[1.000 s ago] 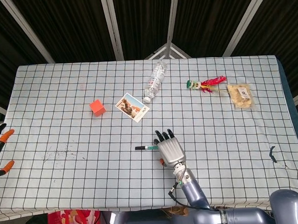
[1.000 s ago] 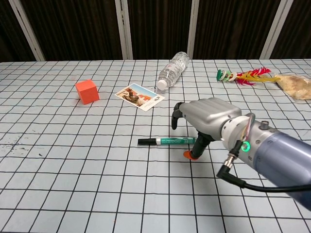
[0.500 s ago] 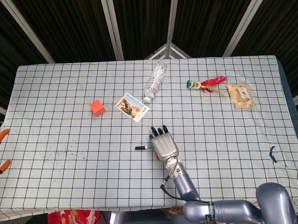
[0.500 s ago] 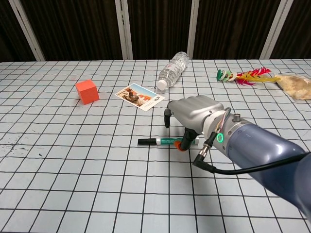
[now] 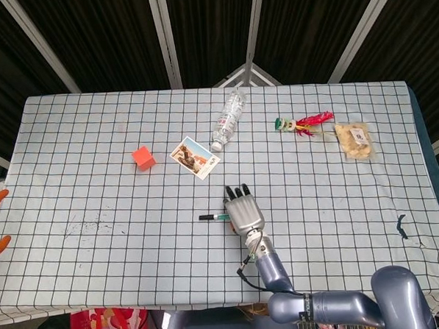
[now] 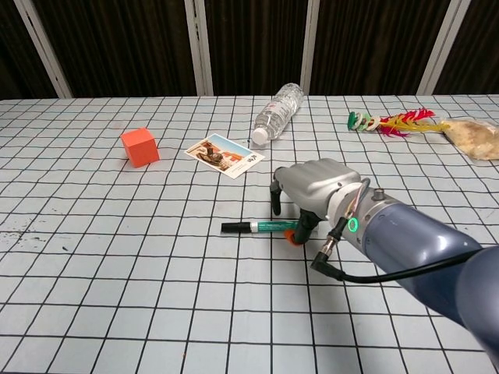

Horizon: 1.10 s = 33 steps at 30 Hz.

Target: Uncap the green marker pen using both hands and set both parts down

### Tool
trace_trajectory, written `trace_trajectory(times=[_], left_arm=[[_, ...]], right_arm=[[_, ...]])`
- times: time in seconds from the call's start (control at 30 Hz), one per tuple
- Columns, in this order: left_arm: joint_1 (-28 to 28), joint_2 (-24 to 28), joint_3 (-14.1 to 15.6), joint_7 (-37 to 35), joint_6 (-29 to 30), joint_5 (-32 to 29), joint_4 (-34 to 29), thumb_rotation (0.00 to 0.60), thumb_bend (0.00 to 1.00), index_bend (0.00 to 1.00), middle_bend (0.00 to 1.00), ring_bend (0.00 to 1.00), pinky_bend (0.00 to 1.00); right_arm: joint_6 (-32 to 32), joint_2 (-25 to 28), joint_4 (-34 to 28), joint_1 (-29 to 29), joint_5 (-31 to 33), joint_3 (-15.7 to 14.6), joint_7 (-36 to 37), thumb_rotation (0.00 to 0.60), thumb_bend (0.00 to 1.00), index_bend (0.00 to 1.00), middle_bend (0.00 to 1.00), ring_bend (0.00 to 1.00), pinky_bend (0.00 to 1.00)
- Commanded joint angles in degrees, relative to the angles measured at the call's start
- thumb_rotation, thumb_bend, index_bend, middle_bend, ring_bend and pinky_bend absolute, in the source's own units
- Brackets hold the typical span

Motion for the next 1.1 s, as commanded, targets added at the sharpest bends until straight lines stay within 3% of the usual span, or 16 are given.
trace_trajectory(times=[0.03, 0.4, 0.47, 1.1], left_arm=[[-0.03, 0.06, 0.02, 0.08, 0.01, 0.12, -0.11, 0.6, 0.33, 0.14, 0.02, 0.0, 0.01], [-0.09, 0.01, -0.06, 1.38, -0.22, -0.2, -1.0, 0.6, 0.33, 0.14, 0.02, 0.0, 0.01], [-0.08, -0.06, 0.04, 1.51, -0.34, -0.17, -0.9, 0.6, 0.33, 0.14, 0.02, 0.0, 0.01], [-0.43, -0.34, -0.2, 2.36, -1.09, -0.85, -0.95, 0.6, 0.33, 0.14, 0.02, 0.0, 0.01]], right_arm=[[-0.26, 0.23, 0.48, -0.05, 0.12, -0.46, 0.67, 0.6, 0.4, 0.41, 0.11, 0.17, 0.1], [-0.7, 0.94, 1.9, -0.05, -0.26, -1.25, 3.39, 0.6, 0.4, 0.47, 0.12, 0.17, 0.1], [-0.39, 1.87, 0.8, -1.24, -2.08, -2.54, 5.35, 0.6, 0.4, 0.48, 0.12, 0.17, 0.1], [-1.18, 0.78, 3.22, -0.27, -1.44, -2.65, 6.24, 0.6, 0.4, 0.53, 0.13, 0.18, 0.1]])
